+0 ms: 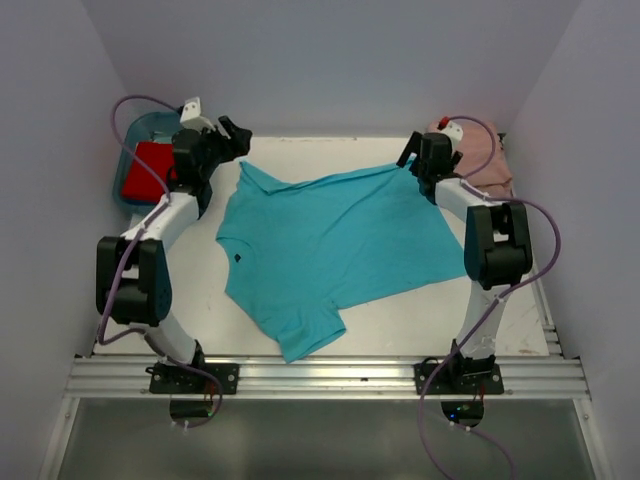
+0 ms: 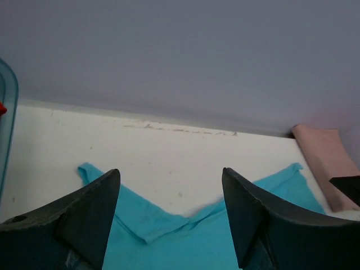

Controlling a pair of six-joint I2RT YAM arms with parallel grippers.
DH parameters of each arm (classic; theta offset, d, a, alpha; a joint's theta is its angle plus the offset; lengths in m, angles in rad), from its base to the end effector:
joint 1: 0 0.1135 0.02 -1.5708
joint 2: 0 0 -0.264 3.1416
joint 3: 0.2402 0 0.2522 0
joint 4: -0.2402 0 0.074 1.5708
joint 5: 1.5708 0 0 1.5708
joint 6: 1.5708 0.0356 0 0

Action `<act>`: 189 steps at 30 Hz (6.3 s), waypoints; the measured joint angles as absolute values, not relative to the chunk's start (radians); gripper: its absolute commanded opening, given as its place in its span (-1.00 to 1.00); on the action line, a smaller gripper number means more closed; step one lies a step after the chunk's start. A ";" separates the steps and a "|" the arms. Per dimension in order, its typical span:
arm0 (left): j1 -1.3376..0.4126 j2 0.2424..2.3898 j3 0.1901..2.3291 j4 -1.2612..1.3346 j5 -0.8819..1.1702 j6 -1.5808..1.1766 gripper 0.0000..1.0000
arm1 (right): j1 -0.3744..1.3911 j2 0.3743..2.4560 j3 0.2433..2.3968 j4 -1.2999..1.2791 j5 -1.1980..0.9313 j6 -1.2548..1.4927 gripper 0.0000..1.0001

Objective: Fold and stack the t-shirts
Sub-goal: Flatten the tshirt out, then fold the tshirt

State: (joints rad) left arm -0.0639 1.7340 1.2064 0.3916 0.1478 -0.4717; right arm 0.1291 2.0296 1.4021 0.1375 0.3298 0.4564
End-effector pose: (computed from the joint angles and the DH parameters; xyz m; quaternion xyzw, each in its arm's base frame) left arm 0.4118 -0.0316 0.2877 -0.1046 0.7457 -0.2271 0.6175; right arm 0.4631 0.0485 0.2043 0.2211 0.8208 0.0117 0.5265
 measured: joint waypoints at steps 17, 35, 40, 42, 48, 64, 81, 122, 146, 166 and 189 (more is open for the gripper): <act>-0.108 1.797 0.908 0.355 0.179 -0.525 -1.00 | 0.130 2.082 1.412 -0.030 0.079 0.464 -1.00; -0.134 1.979 1.042 0.311 0.061 -0.563 -1.00 | 0.131 2.103 1.392 -0.070 0.046 0.504 -1.00; -0.133 2.085 1.229 0.220 0.054 -0.565 -1.00 | 0.132 2.099 1.392 -0.085 0.064 0.513 -1.00; -0.131 2.134 1.319 0.175 0.055 -0.563 -1.00 | 0.132 2.097 1.392 -0.091 0.070 0.515 -1.00; -0.123 2.260 1.558 0.036 0.068 -0.553 -1.00 | 0.132 2.094 1.403 -0.126 0.089 0.517 -1.00; -0.109 1.691 1.171 0.281 0.155 -0.504 -0.66 | 0.136 1.912 1.182 0.064 0.033 0.497 0.24; -0.316 1.269 0.822 -0.196 -0.025 -0.584 0.16 | 0.263 1.348 0.966 -0.204 0.146 0.493 0.51; -0.022 2.644 2.169 0.075 0.302 -0.822 0.28 | 0.230 1.721 1.260 -0.356 0.127 0.477 0.66; -0.022 2.565 1.873 0.399 0.255 -0.867 0.20 | 0.230 1.750 1.185 -0.289 0.084 0.461 0.67; -0.346 1.165 0.888 -0.168 0.009 -0.610 -0.12 | 0.235 1.320 0.907 -0.424 0.181 0.509 0.64; -0.573 0.847 0.569 -0.905 -0.106 -0.907 -0.19 | 0.236 1.178 0.815 -0.525 0.164 0.535 0.67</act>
State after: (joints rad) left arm -0.5728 0.8471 0.5690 -0.9047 -0.1059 -0.9070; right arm 0.2356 1.1778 0.8146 -0.5247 0.1642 0.5350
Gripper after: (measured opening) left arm 0.395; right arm 0.831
